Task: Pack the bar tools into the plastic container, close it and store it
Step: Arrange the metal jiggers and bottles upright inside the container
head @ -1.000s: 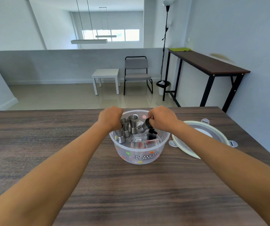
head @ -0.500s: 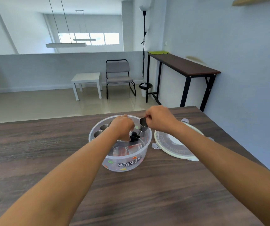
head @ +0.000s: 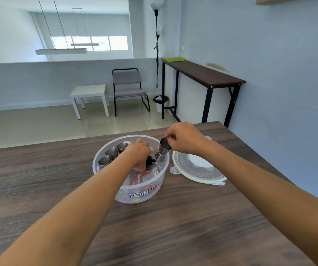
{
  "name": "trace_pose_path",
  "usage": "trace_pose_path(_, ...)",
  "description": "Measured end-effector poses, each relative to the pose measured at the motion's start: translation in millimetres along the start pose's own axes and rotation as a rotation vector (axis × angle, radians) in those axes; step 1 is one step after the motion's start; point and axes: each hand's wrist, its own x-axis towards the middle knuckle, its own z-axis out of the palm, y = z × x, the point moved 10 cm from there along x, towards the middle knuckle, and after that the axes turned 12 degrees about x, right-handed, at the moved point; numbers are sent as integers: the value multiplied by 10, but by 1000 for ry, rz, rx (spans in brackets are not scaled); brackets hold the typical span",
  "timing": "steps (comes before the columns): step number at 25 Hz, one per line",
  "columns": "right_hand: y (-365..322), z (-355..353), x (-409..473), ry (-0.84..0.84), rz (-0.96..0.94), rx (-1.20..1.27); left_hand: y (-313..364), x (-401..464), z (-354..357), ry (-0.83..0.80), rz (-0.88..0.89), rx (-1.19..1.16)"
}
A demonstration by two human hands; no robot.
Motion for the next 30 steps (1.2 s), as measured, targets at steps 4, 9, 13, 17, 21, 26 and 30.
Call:
trace_pose_path(4, -32, -35, -9, -9, -7, -17, -41, -38, 56, -28, -25, -81)
trace_pose_path(9, -54, -23, -17, -24, 3, -15, -79, -125, 56, -10, -34, -183)
trace_pose_path(13, -51, -1, -6, -28, 9, -10, -113, -228, -84, 96, -29, -183)
trace_pose_path(17, -46, 15, 45, -30, 23, -8, -236, -372, -177, 176, -65, -292)
trace_pose_path(21, -25, 95, 109, -72, 76, 49, -444, -523, -142, 196, -155, -462)
trace_pose_path(26, -11, 292, 292, -118, 183, 122, -716, -758, -108, 269, -286, -610)
trace_pose_path(30, 83, 525, 465, -149, 368, 245, -869, -929, -50, 299, -363, -690)
